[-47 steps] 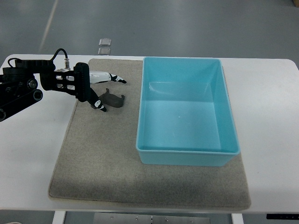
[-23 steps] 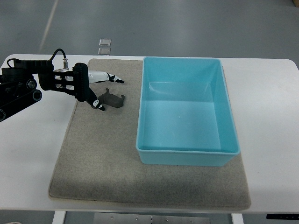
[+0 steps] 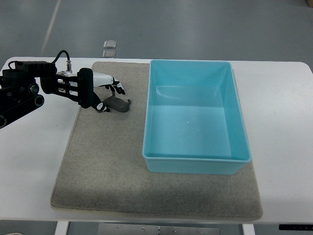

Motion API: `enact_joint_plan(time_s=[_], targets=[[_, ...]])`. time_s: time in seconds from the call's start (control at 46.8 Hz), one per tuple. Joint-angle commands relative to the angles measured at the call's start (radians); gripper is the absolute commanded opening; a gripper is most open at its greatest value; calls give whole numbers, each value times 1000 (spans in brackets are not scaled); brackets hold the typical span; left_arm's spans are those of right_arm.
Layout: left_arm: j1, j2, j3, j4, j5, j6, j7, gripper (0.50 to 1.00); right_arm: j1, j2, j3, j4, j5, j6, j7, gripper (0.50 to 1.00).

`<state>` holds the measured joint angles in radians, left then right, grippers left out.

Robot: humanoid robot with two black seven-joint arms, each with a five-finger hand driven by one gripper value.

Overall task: Place brown hippo in blue box with left hand
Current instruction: 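Close the left hand fingers around the brown hippo, then lift the hippo with the left hand and carry it over the blue box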

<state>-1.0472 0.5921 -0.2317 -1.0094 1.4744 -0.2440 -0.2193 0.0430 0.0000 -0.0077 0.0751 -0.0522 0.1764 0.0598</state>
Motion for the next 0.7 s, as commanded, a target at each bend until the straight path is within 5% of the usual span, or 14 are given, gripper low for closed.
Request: enact_joint_plan(time_s=[0.0, 0.085, 0.384, 0.683], targets=[[-1, 0, -1, -2, 0, 0, 0, 705, 0, 0, 0, 0, 0, 0, 0, 936], [-2, -2, -1, 0, 0, 0, 1, 698, 0, 0, 0, 0, 0, 0, 0, 936], [-5, -5, -3, 0, 0, 6, 20, 504, 0, 0, 0, 0, 0, 0, 0, 936], [-13, -8, -15, 0, -6, 6, 21, 500, 0, 0, 0, 0, 0, 0, 0, 936]])
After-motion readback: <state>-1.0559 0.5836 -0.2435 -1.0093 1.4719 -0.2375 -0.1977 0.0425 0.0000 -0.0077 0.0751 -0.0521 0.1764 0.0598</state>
